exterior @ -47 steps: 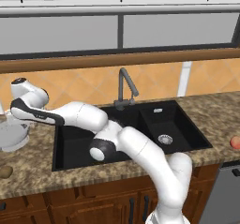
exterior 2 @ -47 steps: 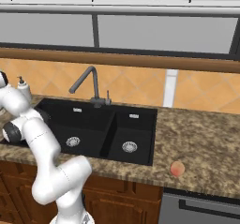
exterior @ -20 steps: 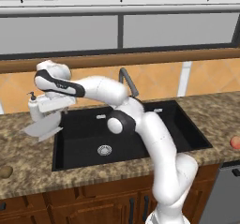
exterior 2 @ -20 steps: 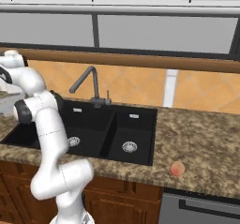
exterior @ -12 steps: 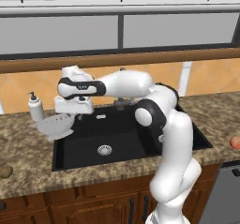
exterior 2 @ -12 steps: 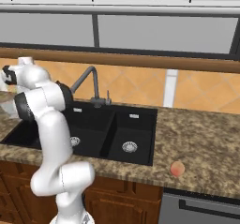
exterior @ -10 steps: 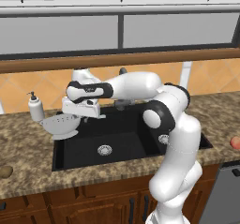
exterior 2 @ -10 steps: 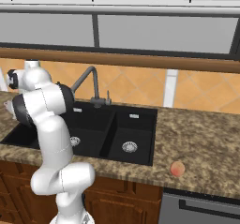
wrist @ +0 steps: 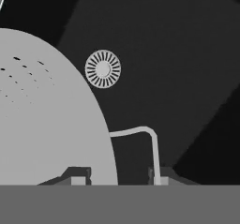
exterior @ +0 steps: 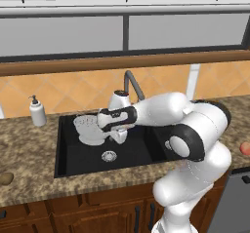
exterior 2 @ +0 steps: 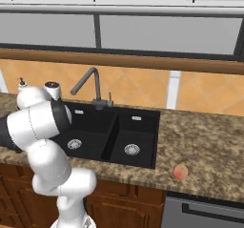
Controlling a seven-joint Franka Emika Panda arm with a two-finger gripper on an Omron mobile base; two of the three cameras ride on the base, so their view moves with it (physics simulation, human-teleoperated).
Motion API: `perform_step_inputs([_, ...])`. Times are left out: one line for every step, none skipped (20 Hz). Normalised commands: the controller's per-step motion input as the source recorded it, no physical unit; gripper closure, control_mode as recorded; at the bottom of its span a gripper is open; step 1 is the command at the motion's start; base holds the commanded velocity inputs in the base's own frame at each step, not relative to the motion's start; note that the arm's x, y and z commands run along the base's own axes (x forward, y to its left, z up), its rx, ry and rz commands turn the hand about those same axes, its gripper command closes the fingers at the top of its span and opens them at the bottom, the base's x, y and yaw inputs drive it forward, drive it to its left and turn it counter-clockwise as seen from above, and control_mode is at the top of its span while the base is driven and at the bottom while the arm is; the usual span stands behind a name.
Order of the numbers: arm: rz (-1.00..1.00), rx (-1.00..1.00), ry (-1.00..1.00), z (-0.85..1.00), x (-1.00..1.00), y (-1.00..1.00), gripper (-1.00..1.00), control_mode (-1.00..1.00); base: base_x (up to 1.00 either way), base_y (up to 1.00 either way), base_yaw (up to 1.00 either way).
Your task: Put the colander in the sink, put the kiwi, peach in the colander, and turn on the sink faucet and pour water over the colander.
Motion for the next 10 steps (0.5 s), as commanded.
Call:
perform_step_inputs([-0.9, 0.0, 0.0, -0.26, -0.27, 0.0, 1.0, -1.0, 0.0, 0.0, 0.0])
perform_step_inputs([-0.91, 0.0, 0.0, -0.21, -0.32, 0.0, 1.0, -1.0, 0.0, 0.0, 0.0])
perform_step_inputs([-0.89, 0.0, 0.0, -0.28, -0.33, 0.0, 1.0, -1.0, 0.0, 0.0, 0.0])
perform_step_inputs([-0.84, 0.0, 0.0, -0.28, -0.34, 0.0, 1.0, -1.0, 0.0, 0.0, 0.0])
perform_step_inputs([-0.78, 0.0, 0.0, -0.25, -0.24, 0.0, 1.0, -1.0, 0.0, 0.0, 0.0])
perform_step_inputs([-0.73, -0.01, 0.0, -0.19, -0.19, 0.0, 1.0, -1.0, 0.0, 0.0, 0.0])
perform_step_inputs([-0.65, -0.04, 0.0, -0.02, -0.05, 0.0, 1.0, -1.0, 0.0, 0.0, 0.0])
perform_step_inputs([-0.53, -0.05, 0.0, 0.0, 0.0, 0.15, 1.0, -1.0, 0.0, 0.0, 0.0])
perform_step_inputs([-0.41, 0.0, 0.0, -0.01, 0.0, 0.1, 1.0, -1.0, 0.0, 0.0, 0.0])
perform_step_inputs([-0.42, 0.0, 0.0, -0.05, 0.0, 0.06, 1.0, -1.0, 0.0, 0.0, 0.0])
